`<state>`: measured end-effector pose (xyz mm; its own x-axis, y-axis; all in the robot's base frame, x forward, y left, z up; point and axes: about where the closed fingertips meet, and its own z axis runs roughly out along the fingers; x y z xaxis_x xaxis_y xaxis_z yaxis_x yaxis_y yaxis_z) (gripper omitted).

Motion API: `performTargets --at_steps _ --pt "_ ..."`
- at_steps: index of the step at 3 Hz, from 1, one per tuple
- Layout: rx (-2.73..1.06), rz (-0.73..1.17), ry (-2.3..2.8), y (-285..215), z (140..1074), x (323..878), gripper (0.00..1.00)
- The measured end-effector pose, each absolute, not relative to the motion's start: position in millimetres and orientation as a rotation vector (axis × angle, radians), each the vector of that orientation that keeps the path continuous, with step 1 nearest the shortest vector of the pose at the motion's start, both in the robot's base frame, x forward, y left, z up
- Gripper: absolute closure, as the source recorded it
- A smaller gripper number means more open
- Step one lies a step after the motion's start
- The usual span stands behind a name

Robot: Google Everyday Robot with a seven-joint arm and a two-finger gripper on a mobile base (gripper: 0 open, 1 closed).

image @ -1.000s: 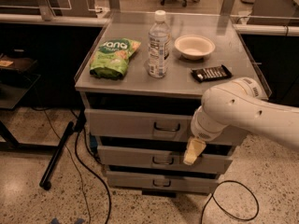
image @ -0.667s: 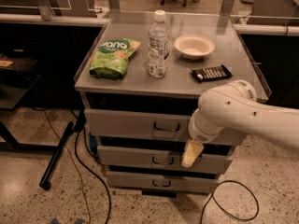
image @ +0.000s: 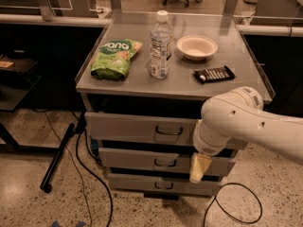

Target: Open top drawer

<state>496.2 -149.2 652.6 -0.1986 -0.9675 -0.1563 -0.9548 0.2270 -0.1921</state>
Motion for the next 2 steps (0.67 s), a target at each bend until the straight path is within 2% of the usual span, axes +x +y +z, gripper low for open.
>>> performTargets --at_steps 1,2 --pt "-1.822 0.007 2.307 -160.5 714.6 409.3 0.00" --pt "-1.821 0.006 2.307 -160.5 714.6 409.4 0.00"
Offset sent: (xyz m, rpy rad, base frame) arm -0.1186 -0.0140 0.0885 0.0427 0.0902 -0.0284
